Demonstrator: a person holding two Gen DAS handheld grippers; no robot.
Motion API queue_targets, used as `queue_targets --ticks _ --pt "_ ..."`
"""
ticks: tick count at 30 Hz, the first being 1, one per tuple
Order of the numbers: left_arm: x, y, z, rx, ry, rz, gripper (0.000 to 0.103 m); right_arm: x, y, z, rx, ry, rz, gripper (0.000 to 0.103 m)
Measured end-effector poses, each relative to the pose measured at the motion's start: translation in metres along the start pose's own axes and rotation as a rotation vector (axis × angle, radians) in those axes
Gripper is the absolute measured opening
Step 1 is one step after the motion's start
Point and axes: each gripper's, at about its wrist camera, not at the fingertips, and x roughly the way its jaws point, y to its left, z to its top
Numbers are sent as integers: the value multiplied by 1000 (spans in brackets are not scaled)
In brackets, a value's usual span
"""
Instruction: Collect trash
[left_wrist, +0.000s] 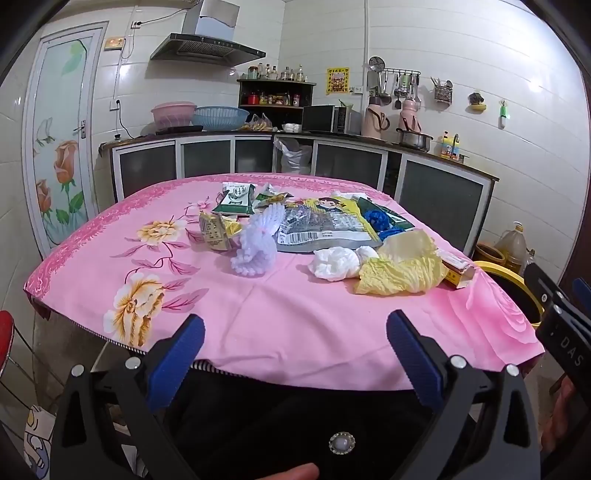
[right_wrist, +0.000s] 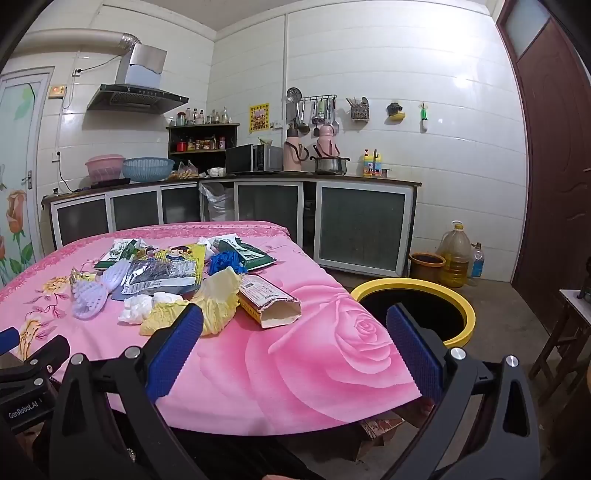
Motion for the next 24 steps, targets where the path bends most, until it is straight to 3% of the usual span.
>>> queue_targets --ticks 24 --pt "3 0 -3 -9 11 -3 95 1 -1 -1 9 -14 2 96"
